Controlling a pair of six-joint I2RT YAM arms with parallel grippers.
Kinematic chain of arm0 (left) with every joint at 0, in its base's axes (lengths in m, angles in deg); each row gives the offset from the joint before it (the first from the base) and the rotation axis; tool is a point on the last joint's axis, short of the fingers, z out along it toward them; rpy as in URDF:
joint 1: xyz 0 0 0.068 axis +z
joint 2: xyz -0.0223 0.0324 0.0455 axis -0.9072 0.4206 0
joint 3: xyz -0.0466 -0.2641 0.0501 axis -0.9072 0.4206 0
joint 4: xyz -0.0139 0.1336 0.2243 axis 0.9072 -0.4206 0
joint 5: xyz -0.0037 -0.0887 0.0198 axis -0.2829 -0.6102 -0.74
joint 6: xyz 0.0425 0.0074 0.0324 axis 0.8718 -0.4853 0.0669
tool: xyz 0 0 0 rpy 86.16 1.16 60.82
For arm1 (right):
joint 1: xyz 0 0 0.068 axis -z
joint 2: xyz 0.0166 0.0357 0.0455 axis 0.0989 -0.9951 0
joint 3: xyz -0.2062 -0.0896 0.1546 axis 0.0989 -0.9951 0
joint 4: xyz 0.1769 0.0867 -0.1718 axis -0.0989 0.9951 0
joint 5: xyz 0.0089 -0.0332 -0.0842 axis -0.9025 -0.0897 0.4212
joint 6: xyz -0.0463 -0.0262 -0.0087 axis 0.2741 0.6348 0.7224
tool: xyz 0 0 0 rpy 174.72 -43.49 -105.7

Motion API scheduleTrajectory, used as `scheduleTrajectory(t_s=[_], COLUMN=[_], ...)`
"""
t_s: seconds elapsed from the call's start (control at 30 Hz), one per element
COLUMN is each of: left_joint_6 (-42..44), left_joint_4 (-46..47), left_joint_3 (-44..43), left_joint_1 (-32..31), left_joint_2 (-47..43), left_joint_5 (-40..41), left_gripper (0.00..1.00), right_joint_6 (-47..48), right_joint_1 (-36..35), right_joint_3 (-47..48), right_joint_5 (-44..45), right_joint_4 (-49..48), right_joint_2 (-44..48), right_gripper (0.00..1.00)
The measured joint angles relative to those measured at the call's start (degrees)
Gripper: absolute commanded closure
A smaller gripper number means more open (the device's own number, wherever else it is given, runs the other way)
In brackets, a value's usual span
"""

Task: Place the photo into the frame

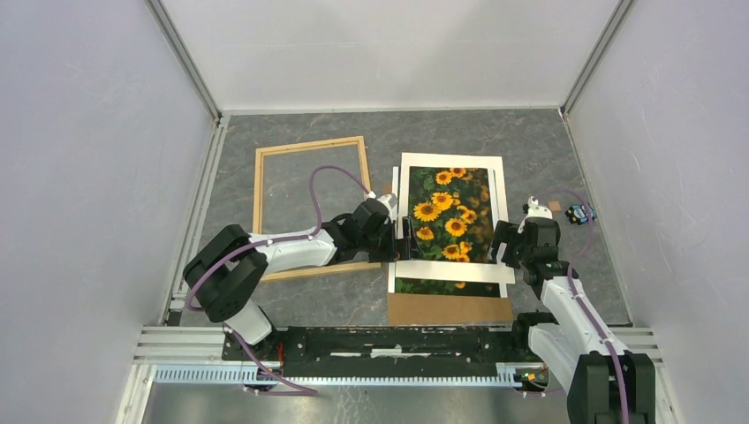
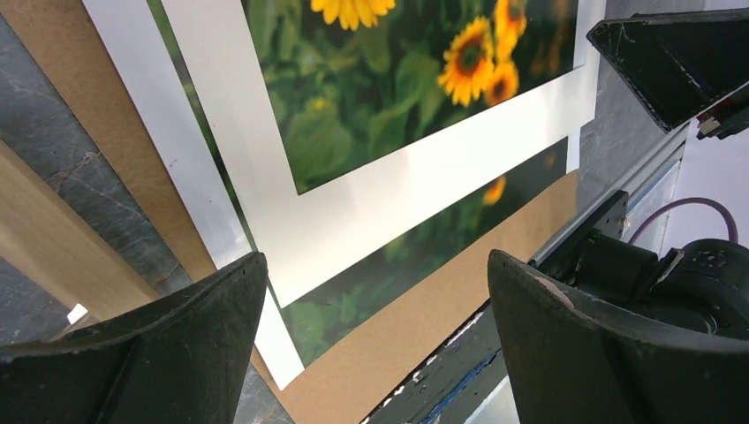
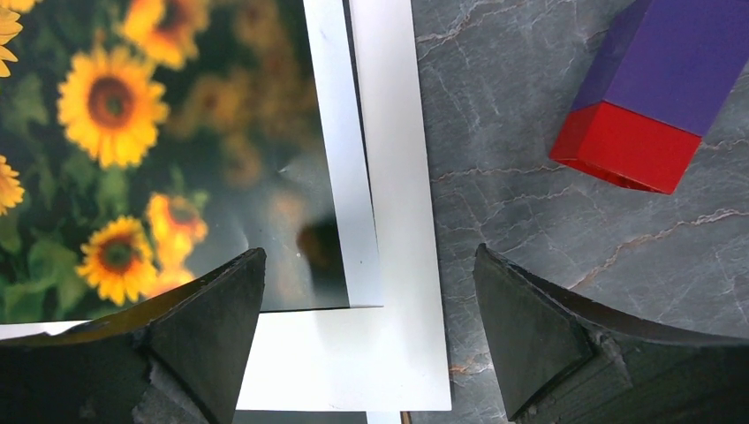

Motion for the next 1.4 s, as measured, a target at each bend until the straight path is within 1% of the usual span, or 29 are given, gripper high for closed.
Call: scheduleTrajectory(t_s=[0.13, 0.4, 0.7, 0.87, 1.03, 1.23, 1.4], left_joint_6=[0.0, -1.0, -3.3, -4.9, -6.2, -7.0, -8.2], left_joint_4=[-0.4, -0.8, -1.0, -2.6, -2.4, -0.3, 3.7], left_joint_3=[-0.5, -0.5, -0.5, -1.5, -4.0, -4.2, -4.1], left_joint_1=[-0.3, -0.5, -1.2, -1.5, -1.5, -1.5, -1.5], left_joint_2=[0.0, -0.1, 0.2, 2.8, 5.0, 5.9, 5.9], left_joint_5=[2.1, 7.1, 8.4, 9.2, 8.2, 5.2, 1.1], left_gripper=[0.00, 0.00, 0.00, 0.00, 0.00, 0.00, 0.00], right_joint_6=[-0.4, -1.4, -1.5, -1.5, -1.6, -1.8, -2.1], right_joint_1=[0.0, 0.0, 0.0, 0.0, 0.1, 0.4, 0.4], right_joint_3=[-0.7, -2.8, -3.8, -4.5, -5.0, -5.9, -6.6], right_joint_5=[-0.2, -0.6, -1.7, -2.3, -3.0, -4.6, -6.3], right_joint_4=[-0.7, -5.5, -9.4, -10.2, -10.9, -12.7, -13.9], right_joint_2=[-0.4, -1.7, -2.3, -1.6, -1.2, -0.9, -0.7], right_gripper=[0.11, 0.11, 0.11, 0.11, 0.11, 0.11, 0.11])
